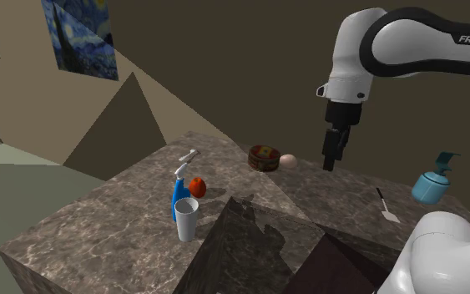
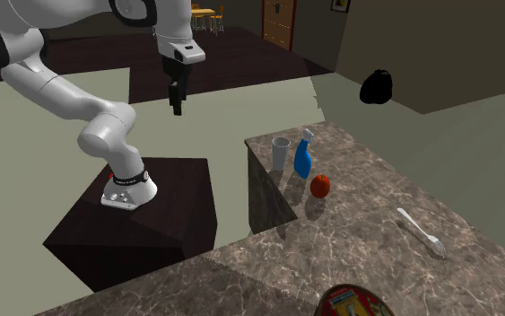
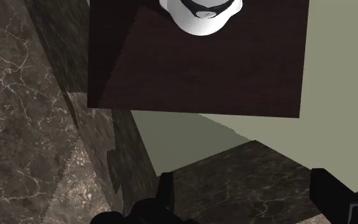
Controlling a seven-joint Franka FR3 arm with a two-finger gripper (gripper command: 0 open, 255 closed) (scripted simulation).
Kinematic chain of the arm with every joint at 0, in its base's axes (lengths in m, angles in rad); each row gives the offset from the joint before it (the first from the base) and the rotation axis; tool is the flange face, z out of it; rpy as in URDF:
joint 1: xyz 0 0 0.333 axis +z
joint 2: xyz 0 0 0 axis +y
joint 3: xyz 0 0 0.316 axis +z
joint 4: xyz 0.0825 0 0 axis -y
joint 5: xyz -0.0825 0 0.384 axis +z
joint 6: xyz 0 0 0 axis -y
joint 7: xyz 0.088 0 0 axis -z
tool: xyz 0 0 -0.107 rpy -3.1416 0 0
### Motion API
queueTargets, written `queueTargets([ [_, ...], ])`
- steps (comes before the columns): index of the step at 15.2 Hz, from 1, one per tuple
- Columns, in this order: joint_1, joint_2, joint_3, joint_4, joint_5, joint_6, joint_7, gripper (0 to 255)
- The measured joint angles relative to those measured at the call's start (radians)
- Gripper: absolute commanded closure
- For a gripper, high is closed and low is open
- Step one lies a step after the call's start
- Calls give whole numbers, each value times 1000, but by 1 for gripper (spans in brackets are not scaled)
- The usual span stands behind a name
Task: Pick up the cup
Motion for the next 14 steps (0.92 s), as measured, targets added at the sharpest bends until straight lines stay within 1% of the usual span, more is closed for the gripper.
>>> queueTargets([
  [1,0,0,0,0,0,0,0,0],
  [3,5,32,11,-4,11,37,14,0],
  [9,27,178,57,-20,55,211,72,0],
  [14,41,356,87,29,79,351,111,0],
])
